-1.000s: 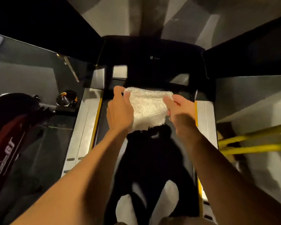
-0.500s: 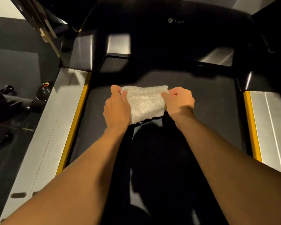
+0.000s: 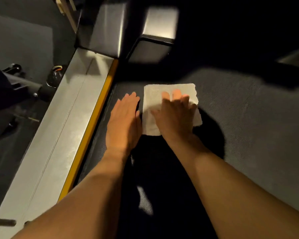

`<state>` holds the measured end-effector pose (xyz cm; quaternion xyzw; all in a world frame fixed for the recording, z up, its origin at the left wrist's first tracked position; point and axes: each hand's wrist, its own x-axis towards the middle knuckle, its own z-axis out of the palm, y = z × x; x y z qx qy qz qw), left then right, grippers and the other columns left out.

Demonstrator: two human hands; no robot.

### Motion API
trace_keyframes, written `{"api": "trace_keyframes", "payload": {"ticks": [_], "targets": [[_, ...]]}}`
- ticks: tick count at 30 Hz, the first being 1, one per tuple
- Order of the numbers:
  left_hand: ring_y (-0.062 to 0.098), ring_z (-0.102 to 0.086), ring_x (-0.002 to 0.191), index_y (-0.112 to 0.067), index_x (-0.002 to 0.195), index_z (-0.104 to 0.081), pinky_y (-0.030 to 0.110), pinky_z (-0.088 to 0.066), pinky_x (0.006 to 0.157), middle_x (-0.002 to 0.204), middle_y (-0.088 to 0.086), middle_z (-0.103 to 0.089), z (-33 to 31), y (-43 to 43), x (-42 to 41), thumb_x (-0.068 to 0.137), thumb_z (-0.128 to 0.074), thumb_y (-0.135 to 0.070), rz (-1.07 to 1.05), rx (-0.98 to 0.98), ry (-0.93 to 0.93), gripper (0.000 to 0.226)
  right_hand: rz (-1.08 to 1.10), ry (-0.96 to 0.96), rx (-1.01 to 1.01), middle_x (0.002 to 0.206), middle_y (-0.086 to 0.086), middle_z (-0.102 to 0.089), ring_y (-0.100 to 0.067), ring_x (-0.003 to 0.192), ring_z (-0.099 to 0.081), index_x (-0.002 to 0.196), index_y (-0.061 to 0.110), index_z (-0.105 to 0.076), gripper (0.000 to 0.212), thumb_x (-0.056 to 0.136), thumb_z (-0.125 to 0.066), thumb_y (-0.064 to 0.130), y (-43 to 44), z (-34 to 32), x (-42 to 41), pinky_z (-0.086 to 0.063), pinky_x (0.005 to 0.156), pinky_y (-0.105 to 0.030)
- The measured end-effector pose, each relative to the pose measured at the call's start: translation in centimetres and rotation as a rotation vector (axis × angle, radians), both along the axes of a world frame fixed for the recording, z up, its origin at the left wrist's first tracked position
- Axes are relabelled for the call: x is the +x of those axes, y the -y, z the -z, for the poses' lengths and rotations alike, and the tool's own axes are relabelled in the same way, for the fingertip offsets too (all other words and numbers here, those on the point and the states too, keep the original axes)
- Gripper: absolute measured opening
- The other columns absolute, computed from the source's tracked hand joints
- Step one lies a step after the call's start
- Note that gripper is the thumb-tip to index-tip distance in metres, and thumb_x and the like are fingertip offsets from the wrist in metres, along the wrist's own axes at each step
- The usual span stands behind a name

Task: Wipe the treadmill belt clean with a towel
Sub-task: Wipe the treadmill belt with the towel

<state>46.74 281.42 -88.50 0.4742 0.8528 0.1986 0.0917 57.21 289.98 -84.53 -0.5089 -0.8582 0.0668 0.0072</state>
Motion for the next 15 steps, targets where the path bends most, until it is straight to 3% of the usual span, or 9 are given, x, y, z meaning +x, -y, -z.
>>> {"api": "trace_keyframes", "payload": {"ticks": [3,6,8,11,13,15], "targets": [[0.009,-0.020,0.143,-0.019,0.146,-0.035,0.034,-0.017,0.120,0.154,-0.001,-0.028,0.6,0.3,-0.1,0.098,-0.030,-0.040,0.002,0.144,0.099,0.053,-0.171,-0.079,0.083,0.127,-0.016,-0.052,-0.037,0.113,-0.049,0.121,0.013,-0.056,0.029,0.094,-0.055,0.022,-1.6,0.6,-1.0,-0.045,0.089,-0.049],[-0.013,-0.005,0.135,-0.023,0.145,-0.031,0.039,-0.015,0.115,0.147,-0.005,-0.034,0.3,0.6,0.2,0.095,-0.034,-0.034,-0.014,0.276,0.085,0.051,-0.214,-0.225,0.153,0.100,-0.021,-0.064,-0.041,0.086,-0.062,0.096,0.008,-0.068,0.026,0.081,-0.047,0.005,-5.2,0.8,-3.4,-0.051,0.073,-0.046],[-0.006,-0.008,0.135,-0.013,0.143,-0.039,0.038,-0.013,0.115,0.146,0.004,-0.042,0.4,0.2,0.2,0.096,-0.037,-0.027,0.018,0.257,-0.027,0.049,-0.176,-0.340,0.218,0.088,-0.018,-0.067,-0.040,0.078,-0.064,0.088,0.011,-0.072,0.037,0.073,-0.038,0.013,-7.8,1.0,-4.8,-0.053,0.073,-0.045],[0.016,-0.029,0.137,-0.005,0.133,-0.053,0.021,-0.008,0.118,0.142,0.014,-0.047,0.7,-0.4,0.3,0.095,-0.040,-0.021,0.016,0.235,-0.003,0.043,-0.114,-0.288,0.208,0.103,-0.016,-0.064,-0.042,0.093,-0.058,0.101,0.009,-0.070,0.031,0.079,-0.048,0.012,-8.2,1.3,-5.8,-0.048,0.080,-0.051],[0.022,-0.034,0.136,-0.005,0.132,-0.053,0.024,-0.008,0.119,0.142,0.014,-0.047,1.0,-0.5,0.2,0.094,-0.040,-0.021,0.027,0.194,-0.023,0.043,-0.096,-0.176,0.232,0.113,-0.012,-0.062,-0.039,0.102,-0.056,0.115,0.013,-0.064,0.033,0.082,-0.061,0.015,-6.4,2.0,-5.6,-0.046,0.083,-0.049],[0.024,-0.036,0.136,-0.007,0.134,-0.051,0.032,-0.013,0.118,0.144,0.012,-0.046,1.0,-0.4,0.0,0.094,-0.039,-0.022,0.061,0.129,-0.104,0.044,-0.172,-0.210,0.278,0.108,-0.010,-0.064,-0.036,0.094,-0.059,0.113,0.013,-0.064,0.036,0.077,-0.067,0.011,-5.6,2.7,-4.8,-0.047,0.079,-0.046]]}}
